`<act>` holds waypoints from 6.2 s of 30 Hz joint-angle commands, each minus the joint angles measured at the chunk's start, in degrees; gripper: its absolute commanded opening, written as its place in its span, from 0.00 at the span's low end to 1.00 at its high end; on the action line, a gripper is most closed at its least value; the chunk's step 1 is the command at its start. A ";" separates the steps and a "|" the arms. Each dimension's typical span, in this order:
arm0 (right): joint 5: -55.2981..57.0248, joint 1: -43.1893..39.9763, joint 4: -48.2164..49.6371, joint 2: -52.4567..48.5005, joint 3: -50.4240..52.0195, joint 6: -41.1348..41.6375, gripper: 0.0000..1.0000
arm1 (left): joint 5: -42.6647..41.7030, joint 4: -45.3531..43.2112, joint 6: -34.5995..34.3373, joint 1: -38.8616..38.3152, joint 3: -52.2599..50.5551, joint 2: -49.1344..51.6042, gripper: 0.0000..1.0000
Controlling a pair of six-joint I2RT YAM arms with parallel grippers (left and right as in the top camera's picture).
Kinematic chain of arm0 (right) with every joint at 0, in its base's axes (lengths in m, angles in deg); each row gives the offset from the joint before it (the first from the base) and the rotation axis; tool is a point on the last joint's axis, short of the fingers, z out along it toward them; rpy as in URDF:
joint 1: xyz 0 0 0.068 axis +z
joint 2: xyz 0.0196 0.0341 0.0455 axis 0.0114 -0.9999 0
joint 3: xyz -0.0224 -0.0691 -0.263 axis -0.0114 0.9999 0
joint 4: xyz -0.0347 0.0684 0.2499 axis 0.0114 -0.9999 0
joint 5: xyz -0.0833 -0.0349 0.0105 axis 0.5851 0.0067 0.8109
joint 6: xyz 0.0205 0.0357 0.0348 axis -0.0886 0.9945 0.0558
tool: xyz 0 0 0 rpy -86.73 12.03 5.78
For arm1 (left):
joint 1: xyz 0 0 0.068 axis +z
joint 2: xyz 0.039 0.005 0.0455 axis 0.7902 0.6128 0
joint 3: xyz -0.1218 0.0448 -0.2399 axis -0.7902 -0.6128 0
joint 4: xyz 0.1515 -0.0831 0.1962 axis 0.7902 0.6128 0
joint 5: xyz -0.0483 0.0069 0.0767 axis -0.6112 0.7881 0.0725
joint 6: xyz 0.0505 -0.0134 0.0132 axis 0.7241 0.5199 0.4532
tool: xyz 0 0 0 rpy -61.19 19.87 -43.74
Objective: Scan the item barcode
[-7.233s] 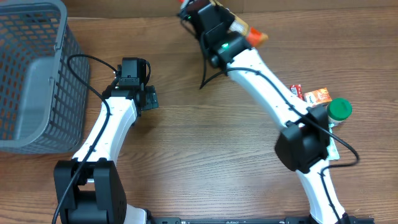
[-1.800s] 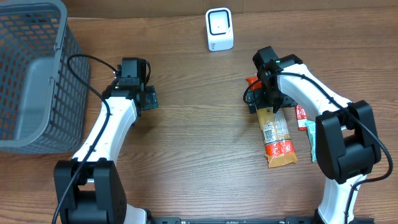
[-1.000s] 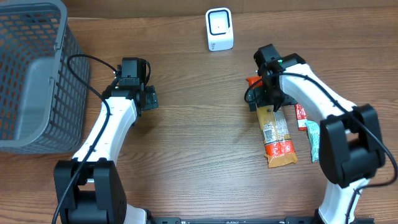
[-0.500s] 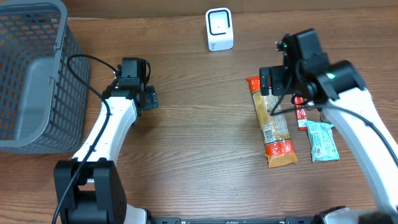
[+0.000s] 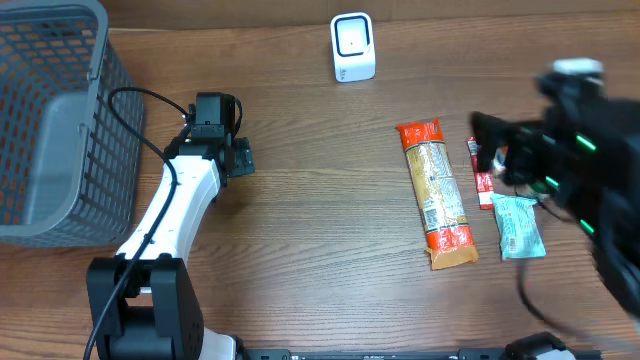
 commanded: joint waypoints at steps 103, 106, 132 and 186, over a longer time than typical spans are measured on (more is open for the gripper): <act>-11.80 -15.69 55.39 59.21 86.44 0.39 1.00 | 0.70 -0.02 1.09 0.31 -0.22 -4.81 1.00; -11.80 -15.69 55.39 59.21 86.44 0.39 1.00 | 0.70 -0.02 1.09 0.31 -0.22 -11.34 0.99; -11.80 -15.69 55.39 59.21 86.44 0.39 1.00 | 0.72 6.10 1.09 0.31 -0.22 -57.88 0.99; -11.80 -15.69 55.39 59.21 86.44 0.39 1.00 | -14.03 -54.14 1.07 0.31 -64.96 -94.55 1.00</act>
